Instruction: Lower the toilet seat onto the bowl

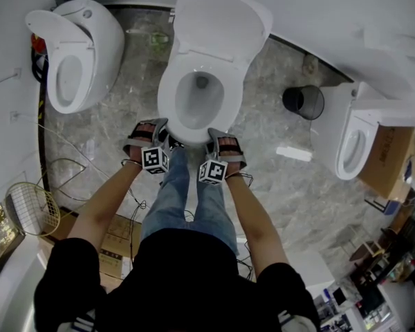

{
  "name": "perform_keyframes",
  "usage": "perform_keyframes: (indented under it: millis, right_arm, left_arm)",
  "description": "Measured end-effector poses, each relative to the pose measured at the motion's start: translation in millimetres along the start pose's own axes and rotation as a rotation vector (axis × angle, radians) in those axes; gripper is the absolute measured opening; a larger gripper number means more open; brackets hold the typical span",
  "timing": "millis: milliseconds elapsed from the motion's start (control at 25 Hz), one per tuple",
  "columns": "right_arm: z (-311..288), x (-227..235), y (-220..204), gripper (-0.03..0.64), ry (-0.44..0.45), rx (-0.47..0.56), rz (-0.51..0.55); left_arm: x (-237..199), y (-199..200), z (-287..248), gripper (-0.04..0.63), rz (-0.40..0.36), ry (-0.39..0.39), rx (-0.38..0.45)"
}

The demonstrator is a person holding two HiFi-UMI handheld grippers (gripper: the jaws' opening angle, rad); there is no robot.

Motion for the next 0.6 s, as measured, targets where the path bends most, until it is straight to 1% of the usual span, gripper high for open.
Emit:
perform_keyframes:
  millis: [80,120,160,200,240,280,320,400,440,520,560,600]
  right_arm:
    - [3.9,0.7,-2.0,0.203,0.002,-0.009,-0.048]
    - [7.2,0.9,-4.5,0.212,0.008,-0.012,-0.091]
    - [11.6,1.0,-7.8,0.218,0.016,-0.012,-0.148]
    - [16.9,1.0,-11.8,0.23,0.025,-0.01,-0.216]
    - [22.3,0.8,-16.5,0.232,0.036,-0.007,-0.296]
    - [27.4,0.1,-21.7,0.232,0.053,-0.005,-0.39]
    - [31.9,-1.2,-27.6,0.232,0.074,-0.004,-0.5]
    - [38.8,-7.3,-41.7,0.232,0.129,-0.005,-0.763]
    - [40.7,-11.9,-49.4,0.232,0.159,-0.002,-0.904]
    - [41.8,-20.4,-62.5,0.232,0.205,0.03,-1.164]
    - [41.6,-23.0,-67.6,0.228,0.22,0.054,-1.273]
    - [40.5,-25.1,-71.3,0.227,0.237,0.08,-1.374]
  left_arm:
    - [-0.5,-2.0,3.7,0.194,0.049,-0.009,-0.003]
    - [-0.7,-5.4,5.2,0.202,0.092,-0.019,-0.015]
    - [-0.8,-10.4,6.3,0.21,0.153,-0.031,-0.032]
    - [-0.8,-16.8,7.2,0.213,0.232,-0.049,-0.049]
    - [-0.7,-24.3,8.0,0.216,0.331,-0.07,-0.063]
    - [-0.9,-32.5,8.8,0.216,0.449,-0.096,-0.074]
    - [-1.7,-40.8,10.1,0.216,0.585,-0.124,-0.079]
    - [-6.8,-53.6,15.6,0.215,0.888,-0.191,-0.068]
    - [-10.9,-57.2,19.1,0.215,1.049,-0.234,-0.05]
    - [-15.9,-64.3,21.2,0.199,1.387,-0.332,0.018]
    - [-16.2,-68.4,19.8,0.199,1.547,-0.38,0.062]
    - [-16.0,-71.5,18.2,0.199,1.689,-0.424,0.108]
Point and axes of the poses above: the fingertips, and each gripper's own axes: z backward along the fingers, x to its right, y out of its top, the point moved 6 cm from there along z, backward along the fingers, and after that the axes turned 12 degrees about z, right-handed, at the moved point
